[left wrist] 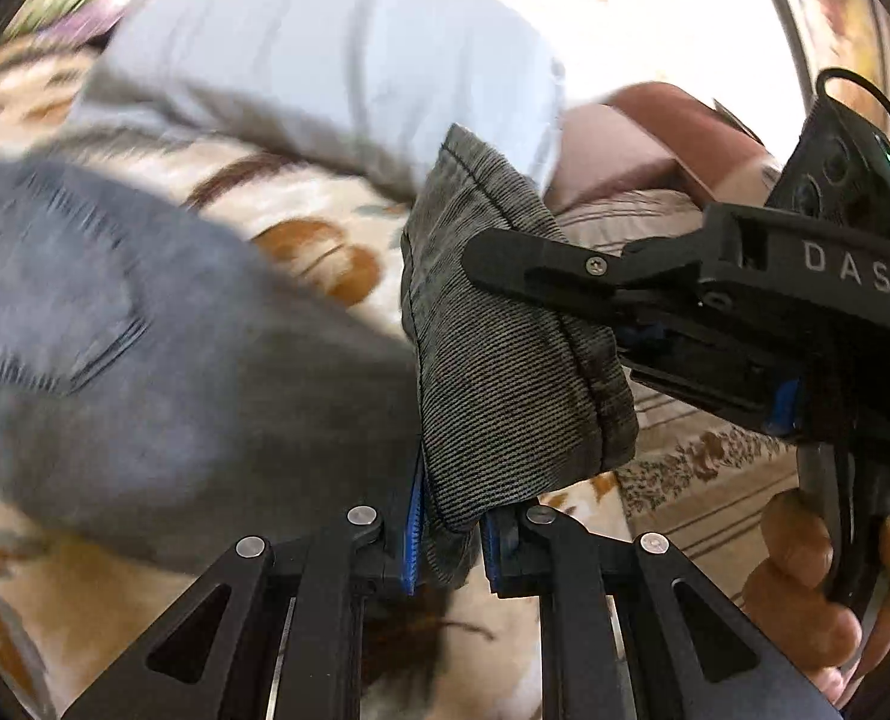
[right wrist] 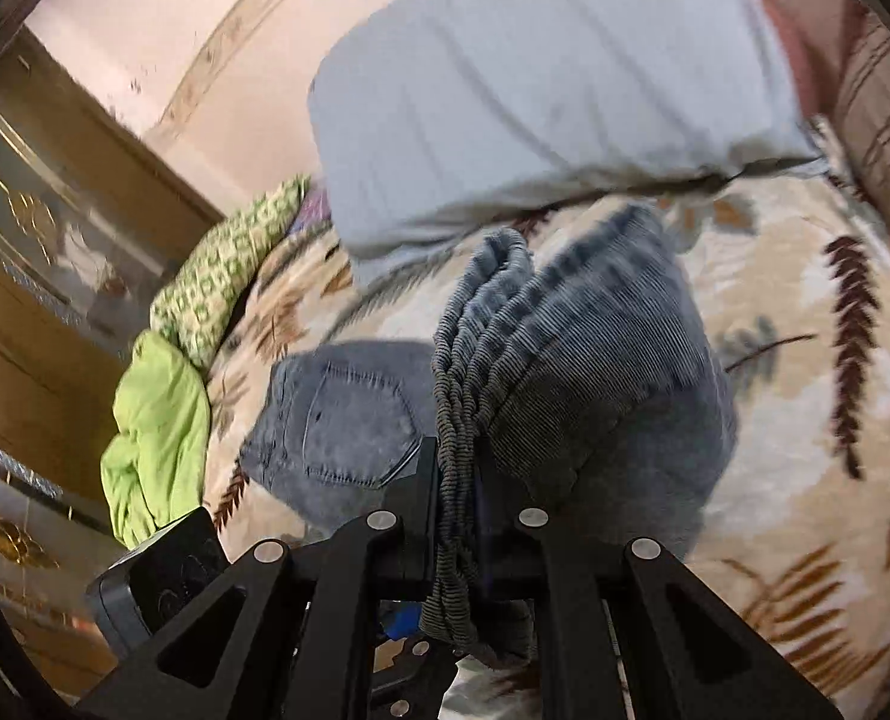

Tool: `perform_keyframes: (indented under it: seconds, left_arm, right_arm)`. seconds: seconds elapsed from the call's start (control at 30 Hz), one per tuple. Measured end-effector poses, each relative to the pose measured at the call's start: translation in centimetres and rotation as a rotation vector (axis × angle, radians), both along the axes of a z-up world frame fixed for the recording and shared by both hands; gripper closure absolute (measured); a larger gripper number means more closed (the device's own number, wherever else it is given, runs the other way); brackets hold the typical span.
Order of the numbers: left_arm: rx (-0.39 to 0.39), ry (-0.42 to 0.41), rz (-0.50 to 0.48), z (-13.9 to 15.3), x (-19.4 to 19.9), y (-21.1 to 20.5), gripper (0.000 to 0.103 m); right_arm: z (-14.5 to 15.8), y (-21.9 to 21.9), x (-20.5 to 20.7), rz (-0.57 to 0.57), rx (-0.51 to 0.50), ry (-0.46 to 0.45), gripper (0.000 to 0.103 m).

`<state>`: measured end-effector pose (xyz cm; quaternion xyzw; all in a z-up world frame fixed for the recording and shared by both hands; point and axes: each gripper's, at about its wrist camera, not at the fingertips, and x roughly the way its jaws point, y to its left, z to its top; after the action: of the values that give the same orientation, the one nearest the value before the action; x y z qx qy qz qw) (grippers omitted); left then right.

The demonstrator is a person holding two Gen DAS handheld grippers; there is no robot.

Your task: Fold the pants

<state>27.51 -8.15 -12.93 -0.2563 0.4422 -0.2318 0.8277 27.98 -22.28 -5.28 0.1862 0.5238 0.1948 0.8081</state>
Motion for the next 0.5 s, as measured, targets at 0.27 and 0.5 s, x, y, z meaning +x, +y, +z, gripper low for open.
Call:
perform_keyframes:
  seconds: [0.27,0.5]
  left_arm:
    - [-0.052,0.182,0.089,-5.6,-0.7,3.0,0.088]
    - [-0.02,0.204,0.078,-5.1,-0.7,3.2,0.075]
  right_arm:
    - [-7.4,3.6,0.6,0.033,0.06,0.132,0.093]
    - [-7.8,2.3,0.7,-0.004,0.21,0.146,0.048]
